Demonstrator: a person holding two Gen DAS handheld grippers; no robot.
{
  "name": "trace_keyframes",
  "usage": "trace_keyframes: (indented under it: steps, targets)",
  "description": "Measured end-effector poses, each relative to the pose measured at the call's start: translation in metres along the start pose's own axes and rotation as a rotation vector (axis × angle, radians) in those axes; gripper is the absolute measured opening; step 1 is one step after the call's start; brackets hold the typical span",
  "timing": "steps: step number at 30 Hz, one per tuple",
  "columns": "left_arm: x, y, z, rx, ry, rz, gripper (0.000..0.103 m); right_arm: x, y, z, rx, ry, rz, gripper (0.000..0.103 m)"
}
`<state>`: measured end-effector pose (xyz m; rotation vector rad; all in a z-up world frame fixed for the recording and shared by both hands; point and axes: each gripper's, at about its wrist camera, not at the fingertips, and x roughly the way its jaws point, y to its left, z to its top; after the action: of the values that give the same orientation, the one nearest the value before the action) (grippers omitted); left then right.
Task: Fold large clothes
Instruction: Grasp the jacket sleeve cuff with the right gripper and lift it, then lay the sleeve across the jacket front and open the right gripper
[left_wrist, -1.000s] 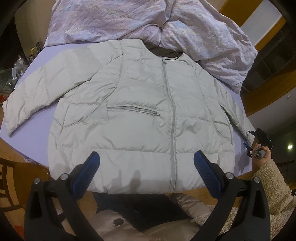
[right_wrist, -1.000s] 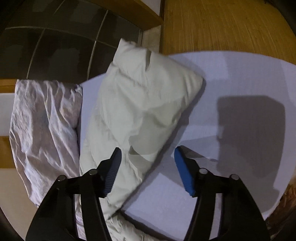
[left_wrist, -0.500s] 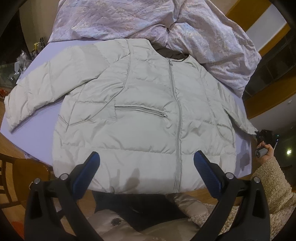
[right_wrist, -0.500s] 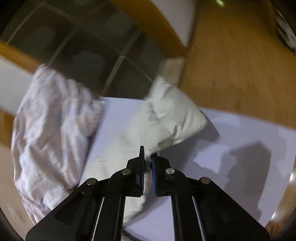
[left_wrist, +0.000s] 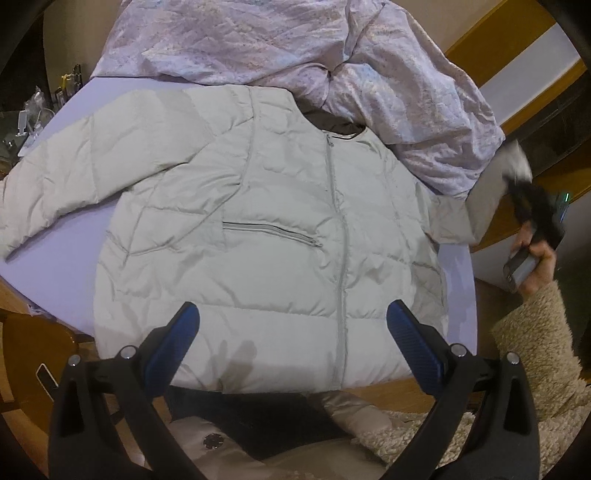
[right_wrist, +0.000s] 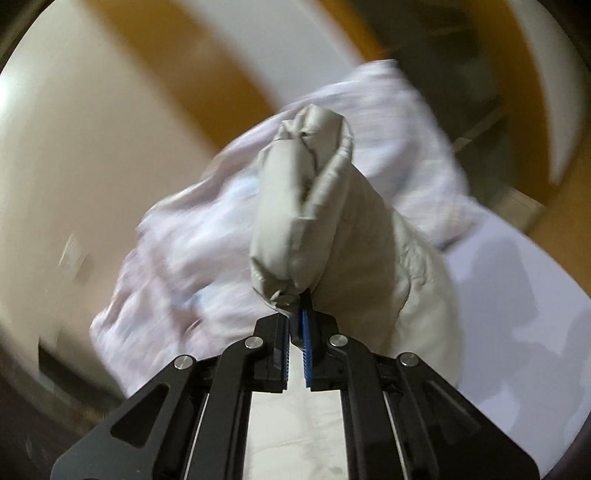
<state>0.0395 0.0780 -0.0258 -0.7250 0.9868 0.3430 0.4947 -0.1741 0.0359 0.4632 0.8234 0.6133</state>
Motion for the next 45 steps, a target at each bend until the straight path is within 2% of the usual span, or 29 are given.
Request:
trace_keyframes:
  steps: [4,10,14,18,24,27,29,31,32,35,37,39,45]
  targets:
    - [-0.002,0.01,0.002,-0.014,0.013,-0.04,0.101,0.032,0.063,-0.029,-0.096,0.095,0.108,0.006]
    - [-0.007,0.03,0.006,-0.047,0.0,-0.059,0.101,0.091,0.105,-0.087,-0.16,0.268,0.123,0.006]
    - [-0.008,0.044,0.012,-0.061,-0.001,-0.039,0.101,0.129,0.126,-0.147,-0.284,0.389,0.051,0.006]
    - [-0.005,0.059,0.019,-0.066,0.001,-0.008,0.101,0.15,0.129,-0.203,-0.385,0.493,-0.039,0.006]
    - [-0.006,0.081,0.03,-0.068,-0.024,0.024,0.101,0.167,0.135,-0.268,-0.597,0.585,-0.206,0.011]
    - [-0.011,0.096,0.04,-0.079,-0.068,0.049,0.101,0.162,0.14,-0.28,-0.679,0.58,-0.231,0.015]
    - [-0.013,0.105,0.044,-0.085,-0.098,0.082,0.101,0.155,0.143,-0.282,-0.702,0.592,-0.227,0.023]
    - [-0.012,0.116,0.047,-0.101,-0.123,0.118,0.101,0.147,0.145,-0.284,-0.698,0.613,-0.188,0.051]
    - [-0.011,0.123,0.049,-0.116,-0.134,0.127,0.101,0.144,0.148,-0.283,-0.699,0.613,-0.174,0.053]
    - [-0.006,0.148,0.05,-0.173,-0.137,0.145,0.101,0.123,0.159,-0.275,-0.672,0.571,-0.064,0.052]
    - [-0.003,0.164,0.048,-0.209,-0.137,0.165,0.101,0.112,0.162,-0.261,-0.613,0.489,-0.026,0.05]
    - [-0.001,0.177,0.046,-0.233,-0.131,0.181,0.101,0.116,0.161,-0.25,-0.563,0.461,-0.052,0.047]
    - [-0.002,0.214,0.04,-0.304,-0.145,0.2,0.101,0.151,0.146,-0.245,-0.47,0.506,-0.168,0.045]
